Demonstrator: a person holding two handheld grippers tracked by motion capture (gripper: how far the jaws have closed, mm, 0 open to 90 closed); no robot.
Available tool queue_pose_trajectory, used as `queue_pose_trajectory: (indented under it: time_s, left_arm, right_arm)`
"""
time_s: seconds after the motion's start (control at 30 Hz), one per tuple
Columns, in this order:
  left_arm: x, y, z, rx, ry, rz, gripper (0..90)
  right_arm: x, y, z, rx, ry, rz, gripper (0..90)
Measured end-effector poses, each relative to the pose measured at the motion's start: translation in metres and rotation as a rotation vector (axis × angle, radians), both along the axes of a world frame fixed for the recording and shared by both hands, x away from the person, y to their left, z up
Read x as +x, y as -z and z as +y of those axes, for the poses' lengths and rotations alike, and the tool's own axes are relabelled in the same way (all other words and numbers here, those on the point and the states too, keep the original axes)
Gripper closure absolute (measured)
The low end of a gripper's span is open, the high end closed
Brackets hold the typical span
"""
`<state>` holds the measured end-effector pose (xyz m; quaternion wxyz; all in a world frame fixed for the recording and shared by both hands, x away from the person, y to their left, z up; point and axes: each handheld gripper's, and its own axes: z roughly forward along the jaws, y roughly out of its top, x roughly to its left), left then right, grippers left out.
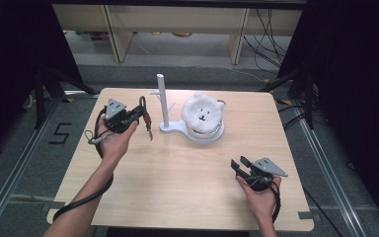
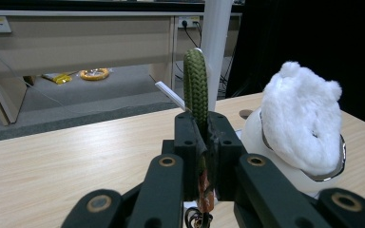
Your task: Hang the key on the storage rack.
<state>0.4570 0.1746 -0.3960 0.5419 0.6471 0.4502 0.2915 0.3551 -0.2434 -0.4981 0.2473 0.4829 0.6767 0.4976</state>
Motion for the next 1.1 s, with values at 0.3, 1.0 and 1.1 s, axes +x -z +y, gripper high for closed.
queue_pose_trajectory:
  time_s: [0.3,1.0,1.1]
  left_arm:
    - [0.009,-0.001,-0.004,-0.006,-0.003,0.015,83.7]
    - [0.022,-0.008,-0.011,0.033,-0.035,0.024,83.7]
    - [0.024,-0.010,-0.012,0.033,-0.033,0.023,83.7]
  right_arm:
    - [-0.002,0.001,0.003,0.003,0.007,0.032,56.6]
    - [-0.001,0.004,0.000,0.019,-0.014,0.021,55.8]
    - [-0.001,0.004,0.000,0.015,-0.016,0.020,55.7]
